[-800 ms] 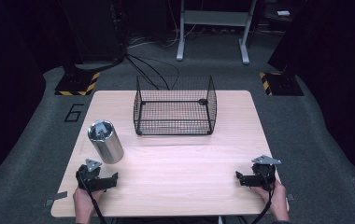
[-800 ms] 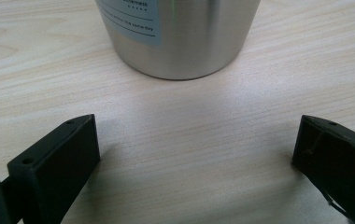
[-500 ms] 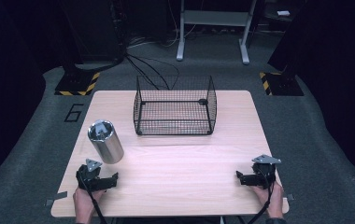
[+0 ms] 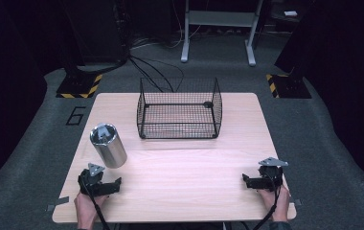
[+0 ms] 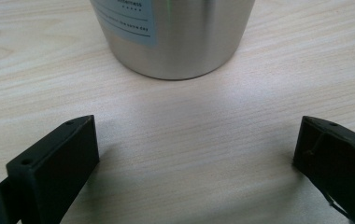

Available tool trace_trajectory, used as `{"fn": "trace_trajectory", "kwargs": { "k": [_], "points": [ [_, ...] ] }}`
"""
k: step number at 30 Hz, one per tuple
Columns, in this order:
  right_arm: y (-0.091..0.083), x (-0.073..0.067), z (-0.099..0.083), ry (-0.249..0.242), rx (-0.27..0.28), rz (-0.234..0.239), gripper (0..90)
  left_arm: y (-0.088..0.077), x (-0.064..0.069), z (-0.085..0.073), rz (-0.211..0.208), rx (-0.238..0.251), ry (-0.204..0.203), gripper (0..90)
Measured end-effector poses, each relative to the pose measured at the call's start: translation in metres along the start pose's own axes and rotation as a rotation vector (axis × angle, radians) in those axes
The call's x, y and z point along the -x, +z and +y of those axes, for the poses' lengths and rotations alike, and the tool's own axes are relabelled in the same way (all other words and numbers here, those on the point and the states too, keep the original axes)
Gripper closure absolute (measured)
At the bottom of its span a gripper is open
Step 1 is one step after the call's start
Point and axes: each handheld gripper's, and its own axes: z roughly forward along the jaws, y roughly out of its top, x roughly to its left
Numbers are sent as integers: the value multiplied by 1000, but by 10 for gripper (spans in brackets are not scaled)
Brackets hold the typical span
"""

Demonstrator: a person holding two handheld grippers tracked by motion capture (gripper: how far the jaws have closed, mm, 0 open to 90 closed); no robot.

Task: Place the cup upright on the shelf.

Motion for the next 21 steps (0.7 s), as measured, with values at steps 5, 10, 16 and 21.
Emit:
{"fn": "trace_trajectory", "kwargs": {
  "k": [5, 10, 16, 21],
  "points": [
    [0, 1, 0, -7, 0, 0, 0, -4, -1, 2, -14, 21, -6, 0],
    [0, 1, 0, -8, 2, 0, 0, -11, -1, 10, -15, 85, -32, 0],
    [0, 1, 0, -8, -3, -1, 0, -25, -1, 24, -38, 149, -31, 0],
    [0, 1, 0, -8, -2, -1, 0, -34, -2, 37, -55, 209, -43, 0]
  ]
}}
